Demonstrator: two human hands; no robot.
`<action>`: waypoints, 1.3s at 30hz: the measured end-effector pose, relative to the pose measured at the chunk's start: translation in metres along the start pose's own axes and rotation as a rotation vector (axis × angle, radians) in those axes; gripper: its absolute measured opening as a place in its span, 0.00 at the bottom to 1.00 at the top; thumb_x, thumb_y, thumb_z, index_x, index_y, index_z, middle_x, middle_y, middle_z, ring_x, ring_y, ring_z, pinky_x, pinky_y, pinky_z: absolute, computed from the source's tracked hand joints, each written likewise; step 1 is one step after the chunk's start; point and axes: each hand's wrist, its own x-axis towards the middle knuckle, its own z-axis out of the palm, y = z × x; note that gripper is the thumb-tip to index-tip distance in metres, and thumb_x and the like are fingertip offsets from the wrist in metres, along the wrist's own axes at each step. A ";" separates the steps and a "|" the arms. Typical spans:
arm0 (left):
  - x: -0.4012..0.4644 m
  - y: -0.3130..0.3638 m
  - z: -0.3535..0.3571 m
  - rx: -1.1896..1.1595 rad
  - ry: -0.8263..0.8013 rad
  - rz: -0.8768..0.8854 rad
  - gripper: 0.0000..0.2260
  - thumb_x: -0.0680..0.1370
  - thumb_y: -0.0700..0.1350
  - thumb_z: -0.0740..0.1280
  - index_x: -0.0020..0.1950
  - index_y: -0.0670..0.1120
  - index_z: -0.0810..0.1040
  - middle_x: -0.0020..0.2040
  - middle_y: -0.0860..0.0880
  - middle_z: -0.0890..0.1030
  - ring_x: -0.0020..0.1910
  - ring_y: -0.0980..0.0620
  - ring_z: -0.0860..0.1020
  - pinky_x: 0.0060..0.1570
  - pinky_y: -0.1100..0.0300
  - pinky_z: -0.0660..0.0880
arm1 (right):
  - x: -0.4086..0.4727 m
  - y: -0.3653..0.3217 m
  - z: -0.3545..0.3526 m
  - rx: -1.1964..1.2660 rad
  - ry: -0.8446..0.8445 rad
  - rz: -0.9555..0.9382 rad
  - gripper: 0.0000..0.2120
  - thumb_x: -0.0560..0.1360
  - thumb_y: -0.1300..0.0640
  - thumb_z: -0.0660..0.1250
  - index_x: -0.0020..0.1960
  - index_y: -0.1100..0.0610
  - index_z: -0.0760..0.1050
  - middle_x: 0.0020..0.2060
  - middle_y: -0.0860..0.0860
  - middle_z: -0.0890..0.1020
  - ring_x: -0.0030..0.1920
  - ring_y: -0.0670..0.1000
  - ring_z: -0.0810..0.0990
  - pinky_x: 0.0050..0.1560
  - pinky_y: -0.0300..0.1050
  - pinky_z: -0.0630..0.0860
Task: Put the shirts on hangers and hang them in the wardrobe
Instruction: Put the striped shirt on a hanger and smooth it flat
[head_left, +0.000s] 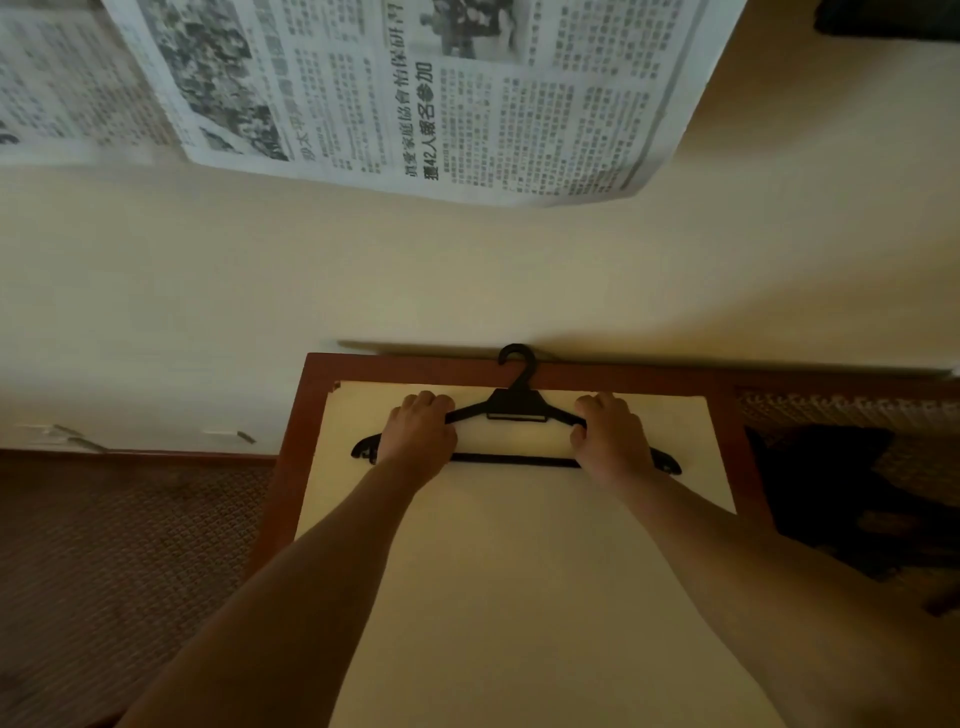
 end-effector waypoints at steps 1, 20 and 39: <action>-0.006 0.001 -0.002 -0.015 0.010 -0.016 0.16 0.80 0.45 0.60 0.68 0.46 0.71 0.61 0.48 0.74 0.58 0.50 0.71 0.58 0.57 0.67 | -0.002 -0.003 -0.002 0.004 -0.005 -0.020 0.17 0.80 0.54 0.58 0.67 0.57 0.69 0.61 0.54 0.73 0.60 0.55 0.71 0.56 0.48 0.71; -0.295 -0.108 -0.026 -0.127 0.244 -0.804 0.21 0.79 0.54 0.61 0.70 0.47 0.67 0.69 0.47 0.70 0.69 0.48 0.67 0.67 0.52 0.65 | -0.137 -0.252 0.050 0.077 -0.301 -0.782 0.26 0.80 0.46 0.58 0.74 0.55 0.62 0.69 0.54 0.70 0.67 0.55 0.69 0.64 0.48 0.68; -0.643 -0.281 0.030 -0.442 0.504 -1.309 0.17 0.77 0.52 0.64 0.65 0.50 0.73 0.60 0.48 0.78 0.58 0.48 0.76 0.57 0.49 0.75 | -0.393 -0.504 0.176 -0.005 -0.557 -1.237 0.16 0.79 0.51 0.61 0.63 0.56 0.72 0.58 0.56 0.76 0.59 0.56 0.75 0.54 0.46 0.70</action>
